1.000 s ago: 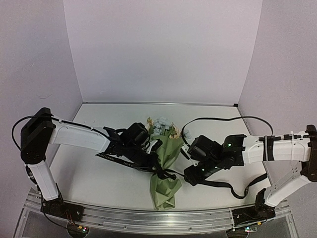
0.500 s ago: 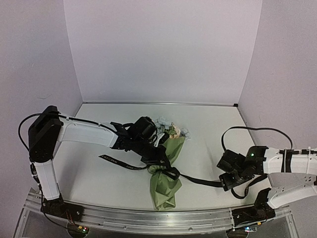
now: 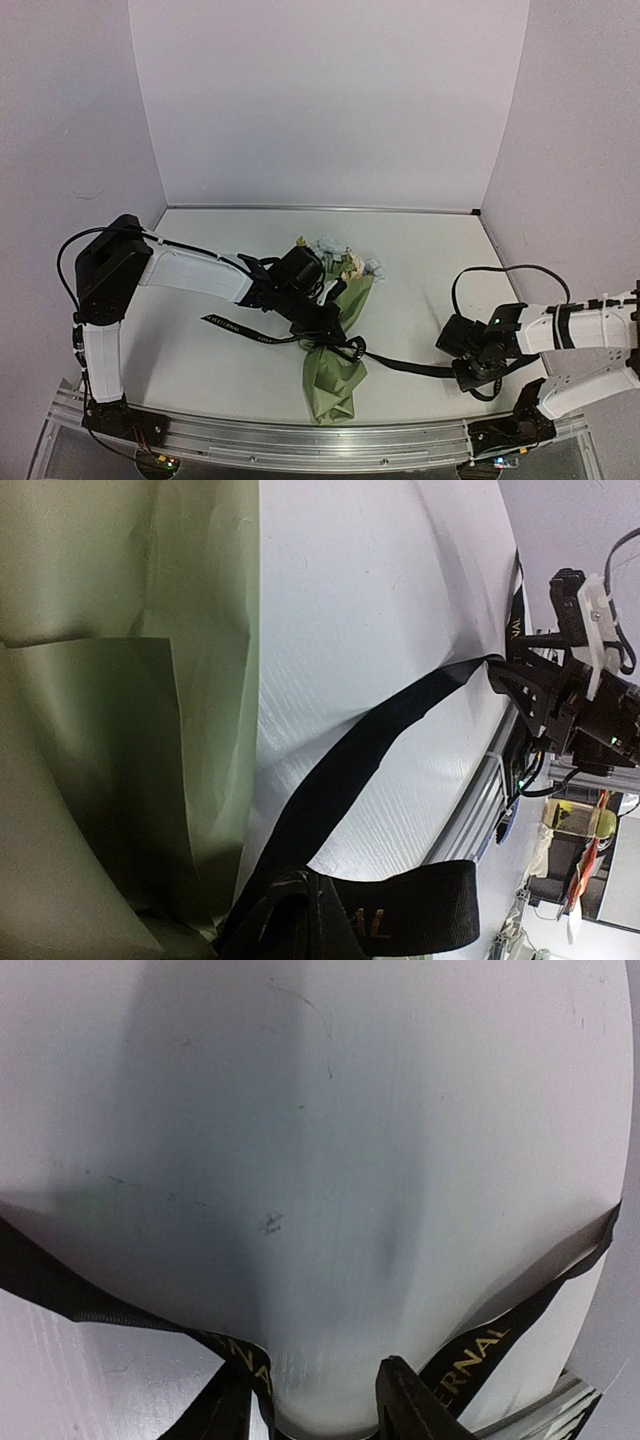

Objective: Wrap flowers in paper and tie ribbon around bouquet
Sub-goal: Cross the half-tied ribbon over the folded bouquet.

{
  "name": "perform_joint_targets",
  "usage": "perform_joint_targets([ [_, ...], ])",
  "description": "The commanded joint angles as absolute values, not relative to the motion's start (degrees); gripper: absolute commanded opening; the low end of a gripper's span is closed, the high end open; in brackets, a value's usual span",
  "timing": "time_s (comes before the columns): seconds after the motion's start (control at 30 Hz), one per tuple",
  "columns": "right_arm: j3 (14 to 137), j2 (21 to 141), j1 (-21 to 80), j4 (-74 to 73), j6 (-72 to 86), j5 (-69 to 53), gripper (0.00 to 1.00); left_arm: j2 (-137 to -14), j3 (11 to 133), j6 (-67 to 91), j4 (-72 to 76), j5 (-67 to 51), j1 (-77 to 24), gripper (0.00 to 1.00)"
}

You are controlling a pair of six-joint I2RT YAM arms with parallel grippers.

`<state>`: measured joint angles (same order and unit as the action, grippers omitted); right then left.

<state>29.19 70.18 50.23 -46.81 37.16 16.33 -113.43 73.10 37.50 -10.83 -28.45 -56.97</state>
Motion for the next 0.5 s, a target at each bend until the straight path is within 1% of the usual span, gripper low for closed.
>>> perform_joint_targets([
  [0.0,28.6,72.4,47.9,-44.1,37.5,15.1,0.28,-109.9,71.6,36.9,-8.6,-29.3,-57.1,0.00],
  [0.1,29.5,73.3,46.2,-43.6,36.9,12.7,0.04,-109.4,71.1,36.5,-8.4,-29.5,-57.1,0.00],
  [0.13,30.4,73.4,45.7,-43.5,36.4,11.7,0.00,-109.3,71.0,36.4,-8.1,-29.5,-57.1,0.00],
  [0.27,38.9,74.8,44.9,-45.8,33.9,7.1,0.00,-108.8,70.9,36.3,-7.2,-29.4,-57.2,0.02],
  [0.33,47.3,77.6,44.7,-50.2,31.9,3.5,0.00,-108.8,71.4,35.9,-7.2,-29.1,-57.1,0.04],
  [0.47,64.3,84.8,44.6,-55.4,28.8,-5.2,0.00,-108.1,72.0,35.0,-7.9,-27.3,-57.1,0.10],
])
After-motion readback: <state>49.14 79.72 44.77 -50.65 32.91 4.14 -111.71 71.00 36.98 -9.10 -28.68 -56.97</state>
